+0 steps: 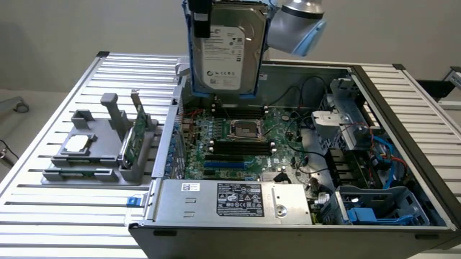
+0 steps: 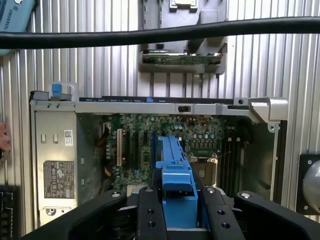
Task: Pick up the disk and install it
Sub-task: 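Pick up the disk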
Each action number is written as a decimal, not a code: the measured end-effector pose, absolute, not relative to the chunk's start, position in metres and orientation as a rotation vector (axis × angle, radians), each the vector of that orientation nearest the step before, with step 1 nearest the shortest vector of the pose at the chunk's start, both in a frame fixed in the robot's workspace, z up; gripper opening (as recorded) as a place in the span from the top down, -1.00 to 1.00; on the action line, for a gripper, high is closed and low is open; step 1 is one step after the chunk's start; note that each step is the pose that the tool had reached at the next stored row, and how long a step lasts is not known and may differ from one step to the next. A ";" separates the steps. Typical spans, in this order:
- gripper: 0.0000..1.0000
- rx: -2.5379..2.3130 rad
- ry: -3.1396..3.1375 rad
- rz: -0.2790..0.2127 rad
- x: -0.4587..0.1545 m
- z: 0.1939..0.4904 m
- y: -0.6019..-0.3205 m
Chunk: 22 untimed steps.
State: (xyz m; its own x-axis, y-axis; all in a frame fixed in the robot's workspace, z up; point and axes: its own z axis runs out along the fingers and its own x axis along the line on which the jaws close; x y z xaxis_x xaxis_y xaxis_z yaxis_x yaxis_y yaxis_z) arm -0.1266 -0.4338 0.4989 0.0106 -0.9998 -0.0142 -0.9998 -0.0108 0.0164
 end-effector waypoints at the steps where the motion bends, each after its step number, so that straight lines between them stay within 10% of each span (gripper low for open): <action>1: 0.35 2.232 -2.209 -0.035 -0.122 0.499 -0.435; 22: 0.35 2.240 -2.216 -0.051 -0.027 0.499 -0.464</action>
State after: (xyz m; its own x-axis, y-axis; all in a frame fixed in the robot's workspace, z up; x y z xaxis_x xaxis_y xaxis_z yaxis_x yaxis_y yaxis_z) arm -0.0265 -0.4643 0.4993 0.0106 -0.9995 -0.0293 -0.9998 -0.0110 0.0162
